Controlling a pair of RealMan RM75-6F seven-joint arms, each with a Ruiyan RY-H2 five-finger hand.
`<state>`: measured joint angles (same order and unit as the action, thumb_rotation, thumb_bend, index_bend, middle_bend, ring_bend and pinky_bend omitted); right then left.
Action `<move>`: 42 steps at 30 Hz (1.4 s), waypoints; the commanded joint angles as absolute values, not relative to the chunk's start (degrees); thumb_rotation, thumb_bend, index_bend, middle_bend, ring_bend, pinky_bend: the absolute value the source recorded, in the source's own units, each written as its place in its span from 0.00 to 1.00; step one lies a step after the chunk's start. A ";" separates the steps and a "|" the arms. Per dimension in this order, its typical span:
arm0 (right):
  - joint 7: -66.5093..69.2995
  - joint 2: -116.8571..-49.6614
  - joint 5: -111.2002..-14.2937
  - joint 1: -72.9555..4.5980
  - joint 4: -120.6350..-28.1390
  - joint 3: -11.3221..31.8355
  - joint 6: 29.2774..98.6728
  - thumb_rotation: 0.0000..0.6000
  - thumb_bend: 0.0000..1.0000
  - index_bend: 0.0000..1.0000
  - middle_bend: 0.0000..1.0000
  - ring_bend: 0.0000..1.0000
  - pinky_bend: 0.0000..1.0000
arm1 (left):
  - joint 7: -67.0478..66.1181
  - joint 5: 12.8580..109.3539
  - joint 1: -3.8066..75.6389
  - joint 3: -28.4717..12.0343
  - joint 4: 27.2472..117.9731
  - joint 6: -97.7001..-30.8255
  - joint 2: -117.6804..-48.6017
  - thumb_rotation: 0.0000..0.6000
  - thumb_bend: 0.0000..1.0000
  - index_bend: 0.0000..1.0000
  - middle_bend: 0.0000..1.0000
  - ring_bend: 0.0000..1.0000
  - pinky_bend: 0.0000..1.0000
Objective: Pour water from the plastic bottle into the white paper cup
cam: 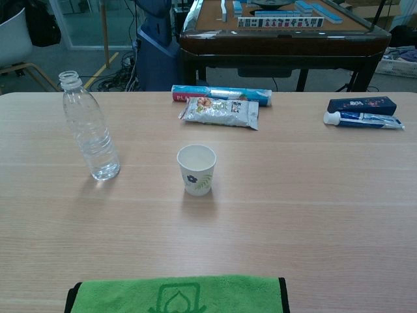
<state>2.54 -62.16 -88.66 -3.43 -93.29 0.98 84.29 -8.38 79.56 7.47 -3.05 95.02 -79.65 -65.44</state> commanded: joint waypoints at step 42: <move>8.71 -60.15 -87.35 -3.00 -92.09 1.72 84.15 1.00 0.08 0.25 0.27 0.15 0.34 | 8.90 62.18 28.13 -15.01 73.66 -53.48 -85.46 1.00 0.02 0.00 0.06 0.13 0.41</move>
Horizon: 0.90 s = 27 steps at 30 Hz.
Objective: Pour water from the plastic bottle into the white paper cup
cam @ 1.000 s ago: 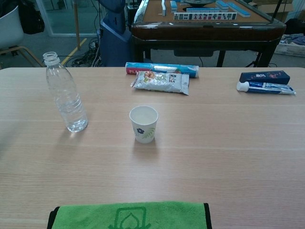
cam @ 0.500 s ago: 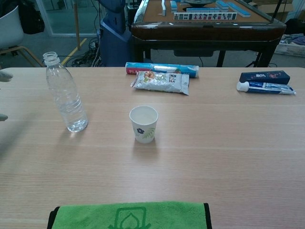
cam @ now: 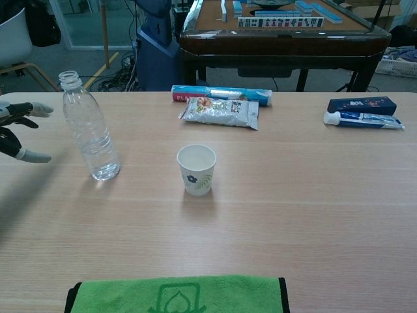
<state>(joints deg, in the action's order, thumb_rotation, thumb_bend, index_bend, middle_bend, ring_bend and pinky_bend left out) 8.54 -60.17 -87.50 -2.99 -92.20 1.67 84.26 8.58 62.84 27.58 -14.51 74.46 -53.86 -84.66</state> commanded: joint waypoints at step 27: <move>12.25 -58.94 -88.14 -2.09 -91.88 1.79 85.84 1.00 0.08 0.26 0.28 0.15 0.34 | 13.71 60.85 31.79 -16.50 66.30 -51.30 -94.34 1.00 0.02 0.00 0.06 0.13 0.41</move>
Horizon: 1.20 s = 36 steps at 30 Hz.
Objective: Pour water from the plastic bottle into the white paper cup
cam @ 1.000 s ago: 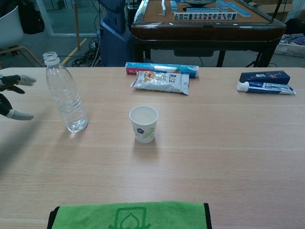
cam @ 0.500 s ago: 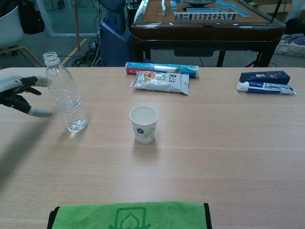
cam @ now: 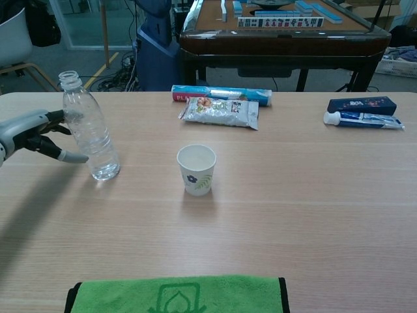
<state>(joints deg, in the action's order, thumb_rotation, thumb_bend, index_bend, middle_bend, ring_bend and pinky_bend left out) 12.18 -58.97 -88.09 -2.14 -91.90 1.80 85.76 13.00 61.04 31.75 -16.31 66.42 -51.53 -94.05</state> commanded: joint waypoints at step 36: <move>13.06 -58.36 -89.17 -1.51 -92.22 1.67 87.10 1.00 0.08 0.26 0.28 0.15 0.34 | 18.22 59.76 34.67 -19.99 62.05 -51.01 -100.37 1.00 0.02 0.19 0.16 0.24 0.43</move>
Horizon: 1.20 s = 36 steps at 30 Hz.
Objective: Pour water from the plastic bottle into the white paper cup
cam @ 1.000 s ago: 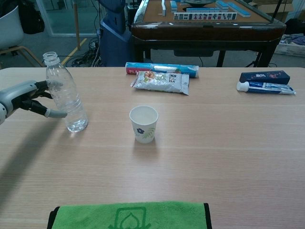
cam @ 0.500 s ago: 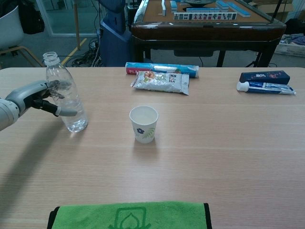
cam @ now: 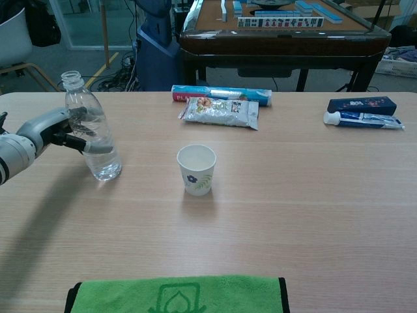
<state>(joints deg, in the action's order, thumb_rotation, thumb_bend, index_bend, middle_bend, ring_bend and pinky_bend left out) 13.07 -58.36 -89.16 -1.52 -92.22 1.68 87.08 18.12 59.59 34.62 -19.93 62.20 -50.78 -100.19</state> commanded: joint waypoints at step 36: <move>13.55 -58.16 -89.14 -1.31 -92.20 1.76 87.28 1.00 0.08 0.26 0.31 0.17 0.34 | 19.51 68.08 36.23 -17.79 56.56 -57.20 -104.18 1.00 0.02 0.57 0.52 0.50 0.65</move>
